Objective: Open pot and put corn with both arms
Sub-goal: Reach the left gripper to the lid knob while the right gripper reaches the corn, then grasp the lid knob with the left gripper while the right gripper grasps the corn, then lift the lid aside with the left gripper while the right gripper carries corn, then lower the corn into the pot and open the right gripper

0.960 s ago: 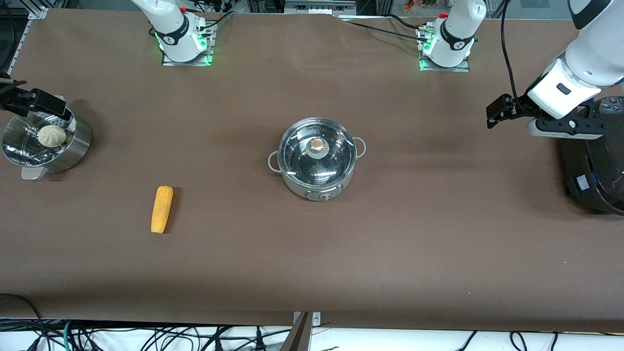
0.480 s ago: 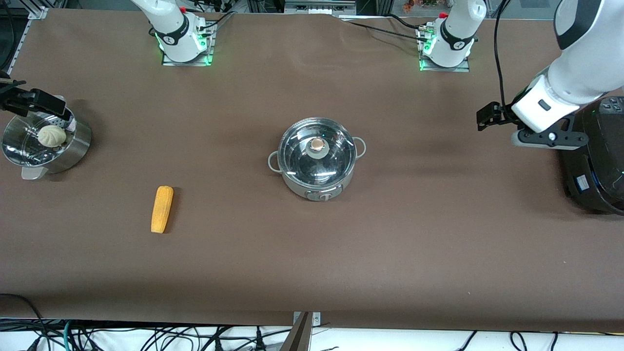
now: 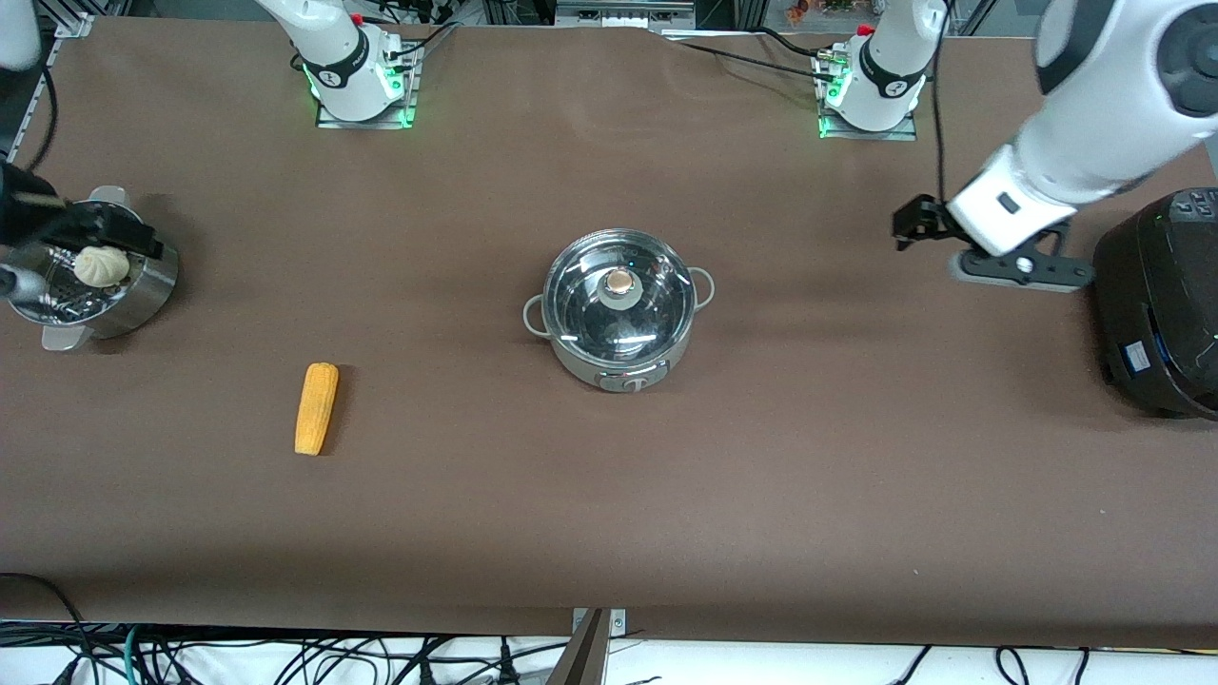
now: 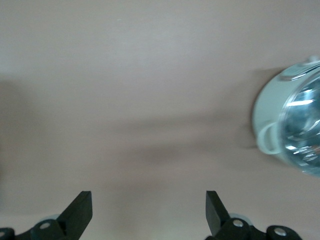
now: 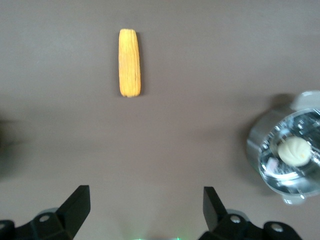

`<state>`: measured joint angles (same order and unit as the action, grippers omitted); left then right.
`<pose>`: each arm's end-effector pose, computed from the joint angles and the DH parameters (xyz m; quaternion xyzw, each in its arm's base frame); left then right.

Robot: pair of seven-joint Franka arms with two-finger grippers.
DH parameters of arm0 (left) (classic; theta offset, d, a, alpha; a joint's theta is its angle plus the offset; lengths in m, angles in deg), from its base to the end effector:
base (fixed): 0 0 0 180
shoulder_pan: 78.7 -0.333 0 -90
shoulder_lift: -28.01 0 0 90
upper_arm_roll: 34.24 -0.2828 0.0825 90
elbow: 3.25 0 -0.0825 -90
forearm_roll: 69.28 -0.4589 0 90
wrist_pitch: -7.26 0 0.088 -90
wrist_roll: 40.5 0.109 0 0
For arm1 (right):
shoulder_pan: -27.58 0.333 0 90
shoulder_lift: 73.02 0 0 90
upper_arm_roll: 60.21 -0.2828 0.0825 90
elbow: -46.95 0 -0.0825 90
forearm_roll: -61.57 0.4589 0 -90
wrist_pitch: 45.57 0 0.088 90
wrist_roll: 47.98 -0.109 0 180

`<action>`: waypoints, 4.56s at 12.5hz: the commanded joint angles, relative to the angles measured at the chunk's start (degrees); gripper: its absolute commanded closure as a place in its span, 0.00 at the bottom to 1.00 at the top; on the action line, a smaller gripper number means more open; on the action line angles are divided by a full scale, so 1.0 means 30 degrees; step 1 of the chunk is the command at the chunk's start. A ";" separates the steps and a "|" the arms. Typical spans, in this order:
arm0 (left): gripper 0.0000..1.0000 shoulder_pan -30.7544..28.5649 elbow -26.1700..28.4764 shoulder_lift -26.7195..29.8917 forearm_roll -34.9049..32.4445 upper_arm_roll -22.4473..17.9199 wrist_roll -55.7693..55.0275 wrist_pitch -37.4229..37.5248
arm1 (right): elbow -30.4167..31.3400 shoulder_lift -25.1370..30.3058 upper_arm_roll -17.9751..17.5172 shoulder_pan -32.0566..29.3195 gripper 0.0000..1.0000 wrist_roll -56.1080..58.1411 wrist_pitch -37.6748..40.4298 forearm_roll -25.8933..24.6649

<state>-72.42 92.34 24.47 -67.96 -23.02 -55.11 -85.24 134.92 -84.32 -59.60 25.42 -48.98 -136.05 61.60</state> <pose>0.6109 -0.1928 0.5012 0.9979 -0.0242 -0.0598 0.0010 0.6721 -0.0320 0.4805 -0.9965 0.0328 0.0766 0.0004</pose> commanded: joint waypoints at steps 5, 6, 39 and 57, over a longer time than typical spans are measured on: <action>0.00 0.6482 -0.8715 -0.8714 0.0146 0.0946 -1.0302 -0.0564 | -0.0262 -0.7621 -0.0144 0.0927 0.00 -0.0311 -0.7535 0.1480; 0.00 0.7012 -0.8659 -0.9420 0.0117 0.0974 -1.0304 -0.1762 | -0.0174 -0.8383 -0.0144 0.0986 0.00 -0.0253 -0.8559 0.1572; 1.00 -0.1646 -0.2965 -0.6646 -0.3133 0.0945 0.0641 0.1472 | -0.3337 -0.6072 -0.3162 0.8797 1.00 -1.2074 -0.5746 0.2687; 0.00 -0.3149 -0.3854 -0.1812 -0.2577 0.1120 0.2325 0.1148 | -0.7682 -0.8223 -0.2754 1.3411 0.00 -1.5694 -0.1396 0.0079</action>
<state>-82.17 83.84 20.76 -73.07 -20.27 -48.05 -85.28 119.28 -113.20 -68.98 66.22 -96.54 -153.87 62.59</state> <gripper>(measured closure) 0.000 0.154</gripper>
